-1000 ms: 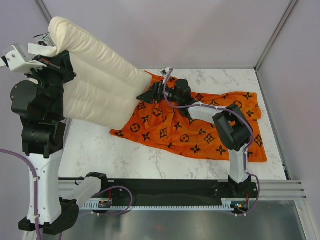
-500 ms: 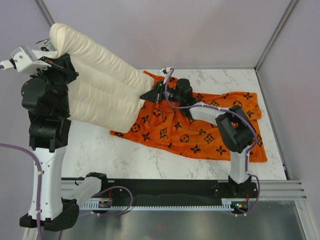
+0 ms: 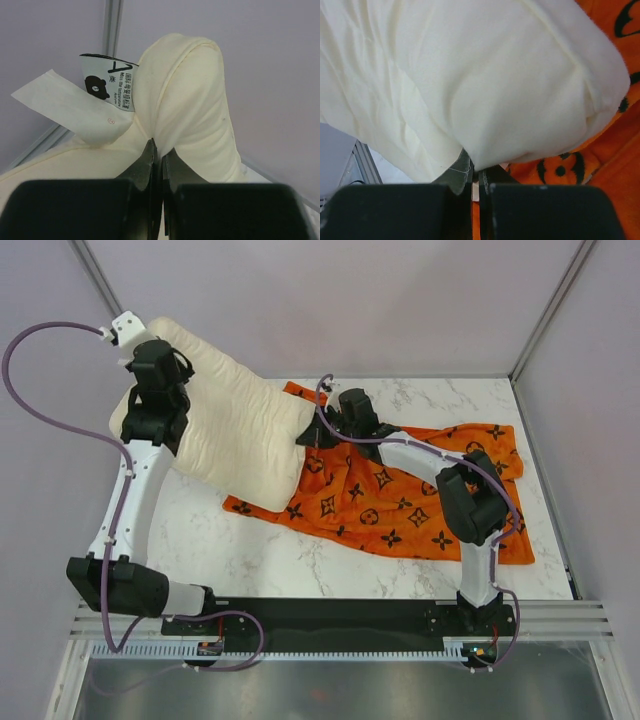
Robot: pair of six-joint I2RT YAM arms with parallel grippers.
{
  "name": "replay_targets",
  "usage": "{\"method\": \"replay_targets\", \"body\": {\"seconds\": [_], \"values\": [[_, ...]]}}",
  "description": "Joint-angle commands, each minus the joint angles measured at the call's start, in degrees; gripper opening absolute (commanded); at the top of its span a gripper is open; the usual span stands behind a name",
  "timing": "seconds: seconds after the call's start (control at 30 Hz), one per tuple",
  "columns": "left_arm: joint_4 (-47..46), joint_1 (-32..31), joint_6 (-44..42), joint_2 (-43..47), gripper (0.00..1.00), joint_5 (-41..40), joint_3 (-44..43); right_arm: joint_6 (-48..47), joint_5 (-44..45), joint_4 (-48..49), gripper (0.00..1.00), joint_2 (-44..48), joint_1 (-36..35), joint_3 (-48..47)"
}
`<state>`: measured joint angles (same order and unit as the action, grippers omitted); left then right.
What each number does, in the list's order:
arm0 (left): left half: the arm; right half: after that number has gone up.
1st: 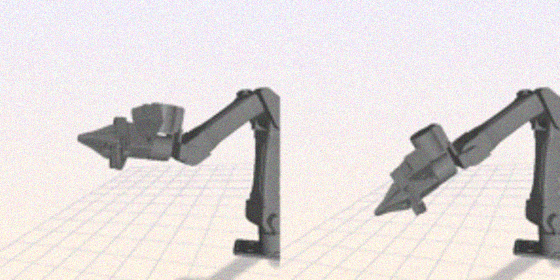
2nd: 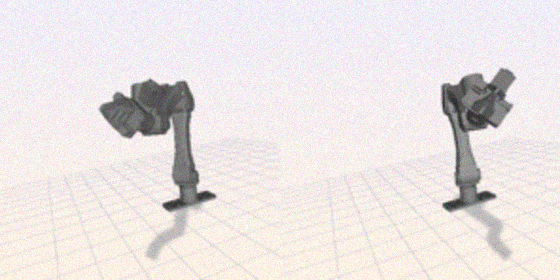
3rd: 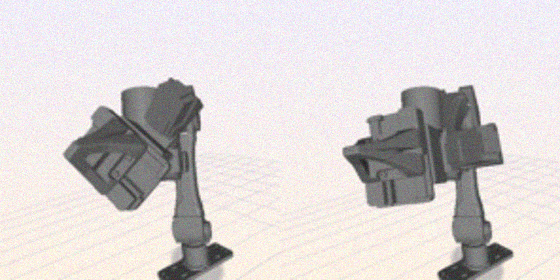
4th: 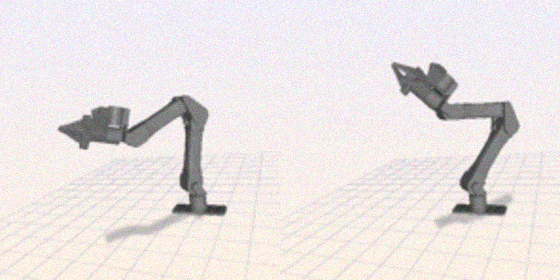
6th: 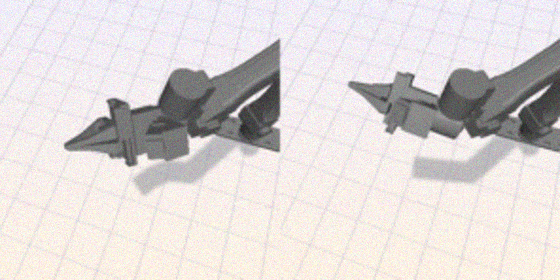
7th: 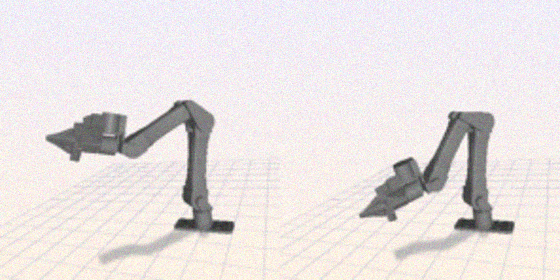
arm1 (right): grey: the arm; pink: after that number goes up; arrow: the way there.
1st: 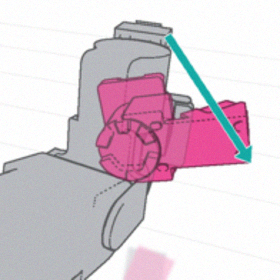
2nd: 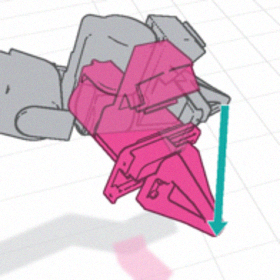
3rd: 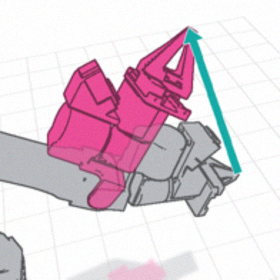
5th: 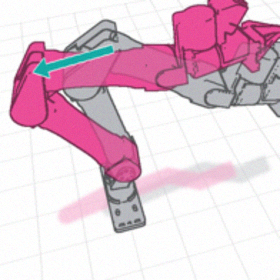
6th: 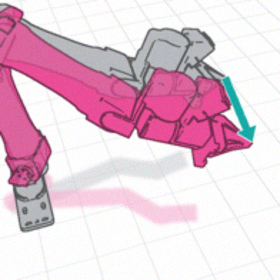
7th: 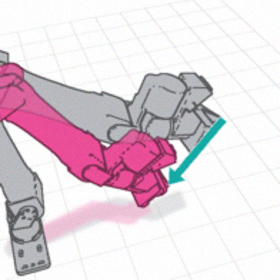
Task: Put the pillow into the pillowcase
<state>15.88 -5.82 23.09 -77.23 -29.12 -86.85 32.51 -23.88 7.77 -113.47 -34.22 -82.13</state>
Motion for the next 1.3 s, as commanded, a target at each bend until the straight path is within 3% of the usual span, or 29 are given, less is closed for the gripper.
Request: {"method": "replay_targets", "body": {"seconds": [0.0,0.03,0.1,0.13,0.17,0.2,0.3,0.37,0.47,0.63,0.73,0.97,1.27], "values": [[-4.8,-0.3,-2.2,-3.8,0.02,-5.4,-3.4,-2.3,1.8,-0.2,0.0,-1.2,-0.8,-8.7],[-5.1,-0.3,-3.2,-6.2,0.04,-5.9,-3.7,-2.2,2.2,-1.3,0.0,-2.1,-0.5,-10.0],[-4.9,-0.3,-6.5,-7.9,0.25,-6.3,-4.7,-2.3,3.9,-4.7,0.0,-4.6,-0.2,-13.7],[-4.6,-0.3,-7.4,-8.4,0.8,-5.7,-4.8,-2.6,4.4,-6.0,0.0,-5.3,0.0,-14.8],[-3.7,-0.3,-7.2,-8.4,1.0,-5.4,-5.4,-3.2,5.2,-7.7,0.06,-6.1,0.2,-15.9],[-2.5,-0.4,-7.0,-8.2,1.0,-4.1,-5.8,-3.3,6.8,-7.7,0.13,-6.1,0.3,-16.0],[0.1,-0.9,-8.1,-6.0,1.0,-0.9,-6.5,-3.9,7.6,-9.3,0.56,-4.9,0.7,-14.0],[1.3,-1.9,-10.3,-3.9,1.0,0.7,-6.4,-4.2,8.4,-9.3,0.7,-3.2,1.0,-12.3],[4.2,-6.8,-14.3,-2.9,1.0,0.5,-6.0,-4.8,11.6,-11.6,0.71,-1.1,0.9,-11.1],[8.1,-15.8,-14.1,-4.2,1.0,2.4,-1.7,-6.2,18.0,-19.6,0.63,-0.3,0.9,-10.8],[8.3,-16.8,-10.5,-6.3,1.0,7.3,3.3,-6.4,20.3,-20.8,0.61,0.9,0.9,-8.0],[10.6,-17.4,-10.1,-13.6,1.0,16.0,5.6,-6.2,23.5,-21.1,0.61,5.1,1.0,-0.4],[11.4,-18.9,-9.3,-23.2,1.0,18.9,6.6,-6.1,27.3,-21.1,0.63,10.0,2.0,6.4]]}}
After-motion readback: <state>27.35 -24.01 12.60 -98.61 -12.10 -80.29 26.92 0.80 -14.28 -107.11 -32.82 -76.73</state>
